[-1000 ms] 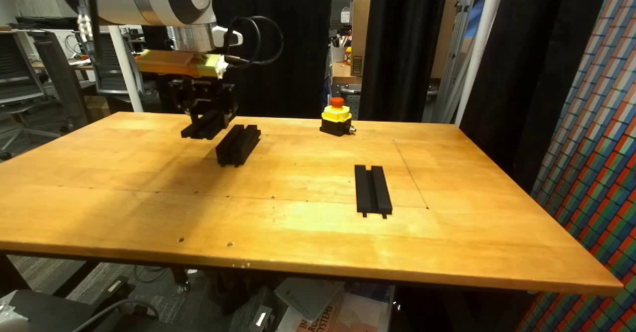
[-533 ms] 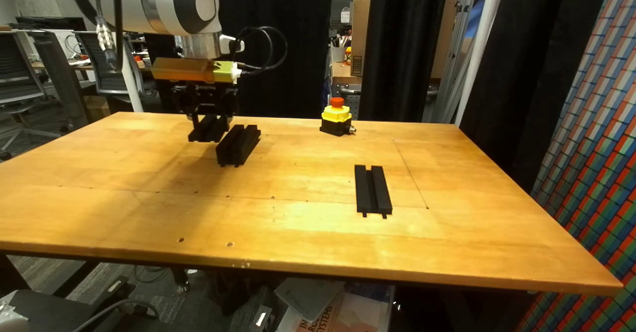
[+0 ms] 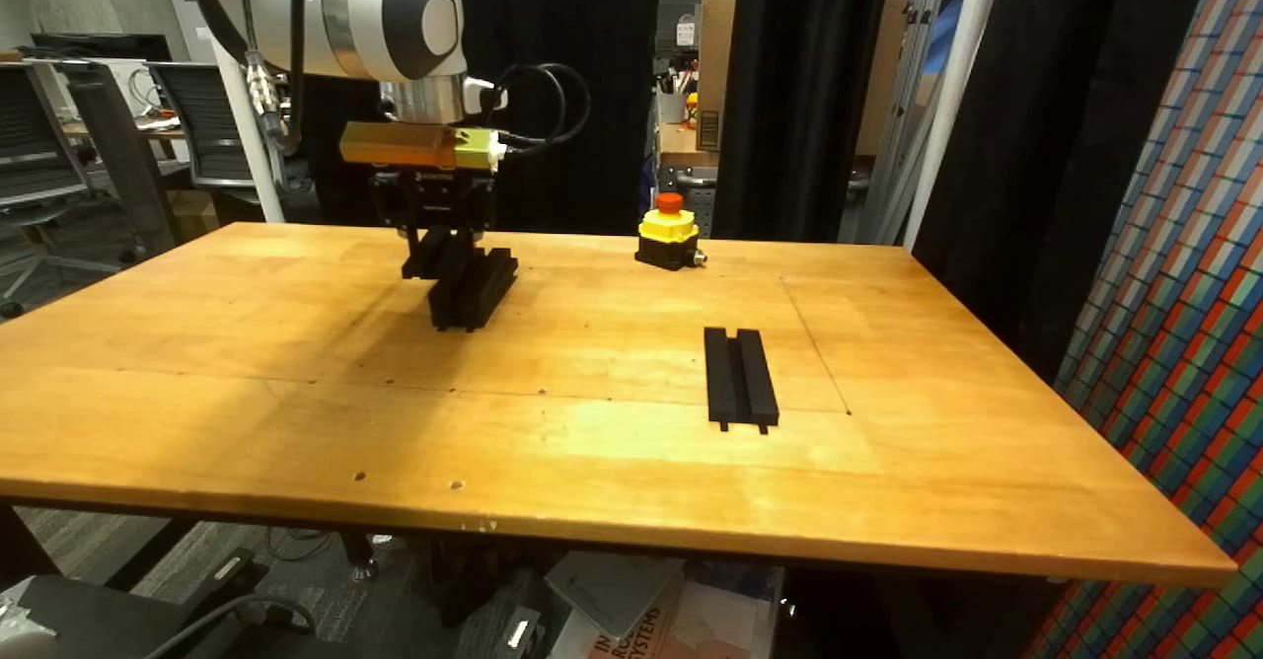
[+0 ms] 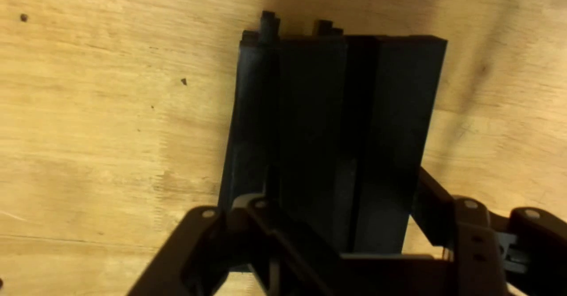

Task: Arrange the black objects together

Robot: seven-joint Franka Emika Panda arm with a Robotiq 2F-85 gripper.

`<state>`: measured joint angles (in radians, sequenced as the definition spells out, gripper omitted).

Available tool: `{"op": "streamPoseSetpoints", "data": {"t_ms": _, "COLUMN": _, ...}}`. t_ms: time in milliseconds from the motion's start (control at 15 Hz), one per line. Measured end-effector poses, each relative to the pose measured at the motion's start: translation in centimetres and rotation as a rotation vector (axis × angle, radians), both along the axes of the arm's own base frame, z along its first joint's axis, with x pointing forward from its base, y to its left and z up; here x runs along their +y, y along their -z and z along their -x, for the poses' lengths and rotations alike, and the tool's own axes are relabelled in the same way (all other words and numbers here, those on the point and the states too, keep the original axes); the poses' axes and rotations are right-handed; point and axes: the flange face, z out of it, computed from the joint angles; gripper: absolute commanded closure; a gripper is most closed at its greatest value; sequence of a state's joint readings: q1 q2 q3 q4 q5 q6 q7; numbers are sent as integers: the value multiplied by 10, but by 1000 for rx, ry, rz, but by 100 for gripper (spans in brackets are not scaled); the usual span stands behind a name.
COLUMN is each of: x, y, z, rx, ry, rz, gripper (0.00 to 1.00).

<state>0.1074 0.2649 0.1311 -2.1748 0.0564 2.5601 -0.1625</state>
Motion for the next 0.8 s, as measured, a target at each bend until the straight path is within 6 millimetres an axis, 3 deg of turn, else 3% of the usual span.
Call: {"op": "streamPoseSetpoints", "data": {"t_ms": 800, "x": -22, "y": 18, "z": -25, "rx": 9, "ry": 36, "rz": -7, "gripper": 55}}
